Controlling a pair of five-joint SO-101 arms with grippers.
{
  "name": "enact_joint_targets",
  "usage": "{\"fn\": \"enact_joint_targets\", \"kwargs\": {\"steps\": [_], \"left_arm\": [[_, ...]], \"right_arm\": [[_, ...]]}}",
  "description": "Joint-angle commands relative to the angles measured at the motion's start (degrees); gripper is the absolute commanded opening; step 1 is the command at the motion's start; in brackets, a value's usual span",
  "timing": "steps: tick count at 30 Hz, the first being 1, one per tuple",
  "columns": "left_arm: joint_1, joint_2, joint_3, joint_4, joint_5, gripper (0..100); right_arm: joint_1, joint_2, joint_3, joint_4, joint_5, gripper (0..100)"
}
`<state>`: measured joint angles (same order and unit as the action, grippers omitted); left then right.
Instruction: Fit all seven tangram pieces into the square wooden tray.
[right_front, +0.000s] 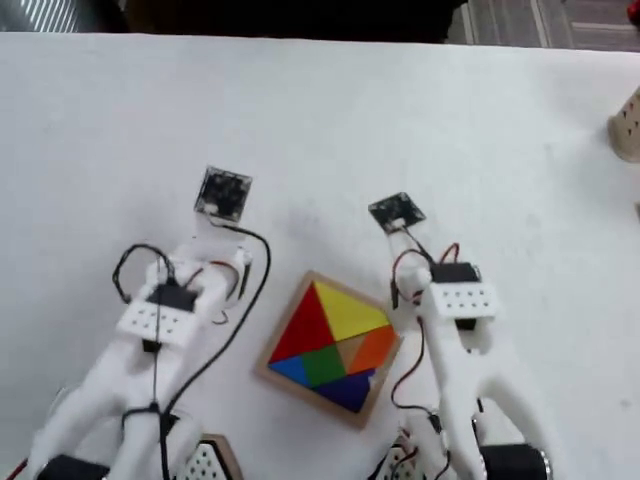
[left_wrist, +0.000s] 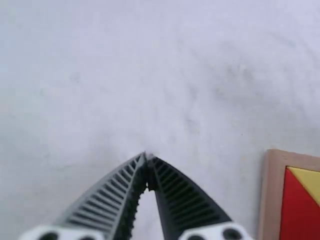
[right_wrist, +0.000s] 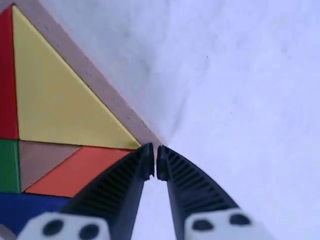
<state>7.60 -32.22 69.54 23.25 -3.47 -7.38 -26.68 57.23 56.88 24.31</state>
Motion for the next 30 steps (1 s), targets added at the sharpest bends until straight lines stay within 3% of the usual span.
{"fn": "enact_joint_targets", "kwargs": {"steps": [1,6,12,18,23,30], "left_arm": [[-0.7,-15.6,6.9,1.1,-5.3,2],[-2.6,-31.1,14.9,2.9,-5.5,2],[-6.5,-44.5,19.7,14.9,-6.0,2],[-13.3,-59.6,27.9,17.1,-5.9,2],[-16.7,-70.8,27.6,34.6,-5.6,2],[-18.9,-72.2,27.5,48.8,-5.6,2]], "right_arm": [[4.4,-10.6,7.5,-5.4,-0.4,1.7],[8.2,-25.7,16.1,-5.7,-0.2,1.7],[8.6,-43.6,26.3,-3.0,-0.4,1.8],[8.6,-61.8,33.0,6.8,-0.4,1.7],[8.6,-76.9,39.4,13.7,-0.3,1.7],[8.6,-74.6,39.6,14.5,0.0,1.7]]}}
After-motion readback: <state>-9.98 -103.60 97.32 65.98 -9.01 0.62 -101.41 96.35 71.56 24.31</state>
